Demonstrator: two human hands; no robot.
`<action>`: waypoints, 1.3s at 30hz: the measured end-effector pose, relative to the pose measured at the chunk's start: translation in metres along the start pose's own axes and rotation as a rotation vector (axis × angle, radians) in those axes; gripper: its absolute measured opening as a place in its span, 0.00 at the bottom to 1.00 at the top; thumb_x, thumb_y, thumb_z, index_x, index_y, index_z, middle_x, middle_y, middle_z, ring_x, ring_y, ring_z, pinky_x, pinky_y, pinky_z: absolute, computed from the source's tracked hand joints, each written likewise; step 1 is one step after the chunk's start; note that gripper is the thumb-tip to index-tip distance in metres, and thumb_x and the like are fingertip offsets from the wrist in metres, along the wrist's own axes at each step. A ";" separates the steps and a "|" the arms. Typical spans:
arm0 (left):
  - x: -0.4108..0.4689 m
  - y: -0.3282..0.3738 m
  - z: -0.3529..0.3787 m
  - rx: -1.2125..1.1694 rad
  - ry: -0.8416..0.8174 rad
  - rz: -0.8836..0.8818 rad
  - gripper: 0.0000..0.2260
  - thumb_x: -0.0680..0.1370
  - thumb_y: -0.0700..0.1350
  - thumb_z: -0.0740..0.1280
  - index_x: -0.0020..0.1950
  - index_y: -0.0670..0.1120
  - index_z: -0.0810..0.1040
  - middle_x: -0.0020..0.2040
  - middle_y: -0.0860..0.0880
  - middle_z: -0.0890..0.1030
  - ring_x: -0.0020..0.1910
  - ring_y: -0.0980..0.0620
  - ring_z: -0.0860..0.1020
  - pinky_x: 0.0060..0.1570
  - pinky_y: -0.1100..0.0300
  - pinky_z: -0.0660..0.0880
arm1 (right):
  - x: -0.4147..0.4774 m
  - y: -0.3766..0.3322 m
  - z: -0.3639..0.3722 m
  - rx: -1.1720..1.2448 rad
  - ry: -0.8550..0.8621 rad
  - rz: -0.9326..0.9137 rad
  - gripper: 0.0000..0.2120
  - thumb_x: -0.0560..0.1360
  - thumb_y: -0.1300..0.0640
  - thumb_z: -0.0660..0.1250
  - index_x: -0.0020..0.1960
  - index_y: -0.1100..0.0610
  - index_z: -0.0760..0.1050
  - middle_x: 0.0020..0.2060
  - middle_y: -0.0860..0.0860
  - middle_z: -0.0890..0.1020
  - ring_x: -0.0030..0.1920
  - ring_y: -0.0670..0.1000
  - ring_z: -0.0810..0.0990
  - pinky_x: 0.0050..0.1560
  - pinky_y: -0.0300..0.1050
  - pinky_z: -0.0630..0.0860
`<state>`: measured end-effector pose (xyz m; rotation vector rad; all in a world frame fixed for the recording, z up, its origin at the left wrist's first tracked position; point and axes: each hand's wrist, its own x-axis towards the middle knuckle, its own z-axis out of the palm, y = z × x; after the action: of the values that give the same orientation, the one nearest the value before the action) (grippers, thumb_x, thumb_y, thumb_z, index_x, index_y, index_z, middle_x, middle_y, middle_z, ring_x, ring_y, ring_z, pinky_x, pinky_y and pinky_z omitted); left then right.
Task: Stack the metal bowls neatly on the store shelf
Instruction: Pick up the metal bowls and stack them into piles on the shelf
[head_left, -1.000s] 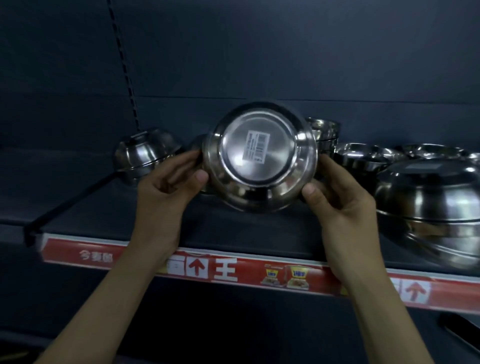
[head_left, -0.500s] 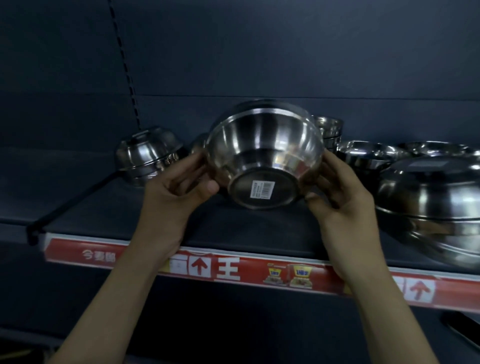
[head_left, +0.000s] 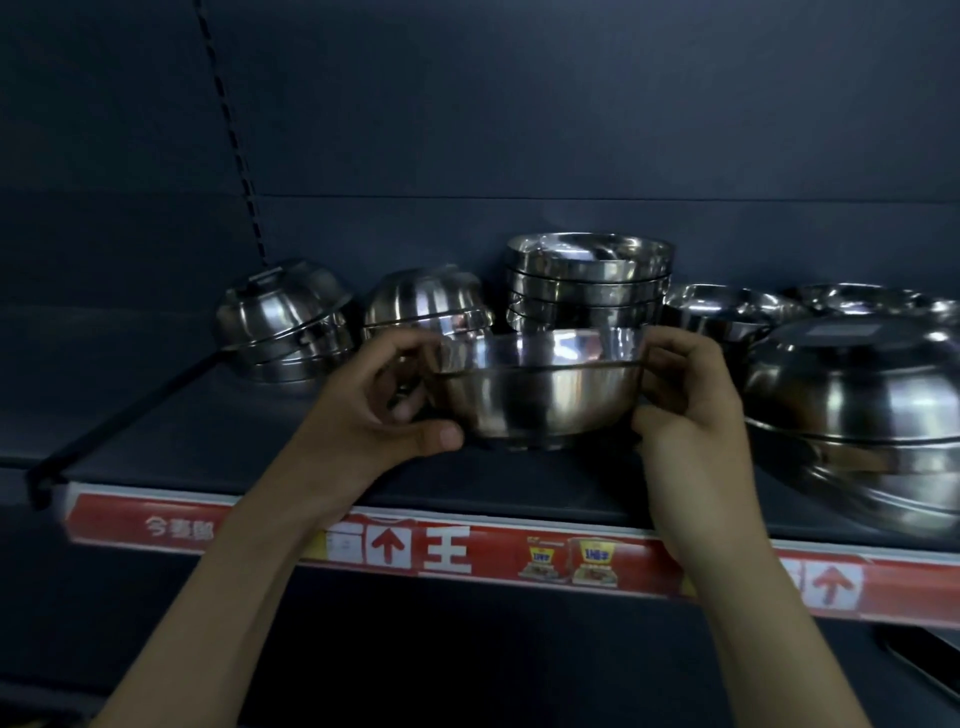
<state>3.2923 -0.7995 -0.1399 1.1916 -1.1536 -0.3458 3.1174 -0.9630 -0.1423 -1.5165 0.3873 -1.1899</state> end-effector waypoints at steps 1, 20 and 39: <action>-0.001 0.001 0.000 0.009 -0.003 -0.011 0.29 0.61 0.40 0.78 0.62 0.43 0.75 0.53 0.55 0.82 0.53 0.60 0.80 0.54 0.68 0.74 | 0.000 -0.001 0.000 -0.002 0.002 0.007 0.29 0.69 0.78 0.55 0.58 0.49 0.74 0.53 0.46 0.82 0.57 0.47 0.80 0.52 0.46 0.75; -0.001 0.015 0.000 -0.011 -0.110 -0.143 0.50 0.53 0.53 0.85 0.71 0.65 0.68 0.69 0.57 0.75 0.68 0.52 0.75 0.59 0.59 0.76 | -0.004 -0.010 0.004 0.089 -0.005 0.055 0.11 0.66 0.63 0.60 0.43 0.50 0.77 0.39 0.48 0.82 0.42 0.49 0.78 0.45 0.46 0.73; 0.099 0.053 0.015 -0.170 0.120 0.165 0.43 0.55 0.48 0.84 0.66 0.46 0.70 0.52 0.54 0.85 0.55 0.54 0.81 0.59 0.58 0.77 | 0.050 -0.062 0.037 0.040 0.134 -0.506 0.20 0.77 0.49 0.61 0.64 0.57 0.63 0.61 0.55 0.74 0.57 0.42 0.76 0.55 0.33 0.72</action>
<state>3.3045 -0.8603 -0.0449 0.9493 -1.0873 -0.2380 3.1480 -0.9607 -0.0608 -1.5518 0.0622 -1.6877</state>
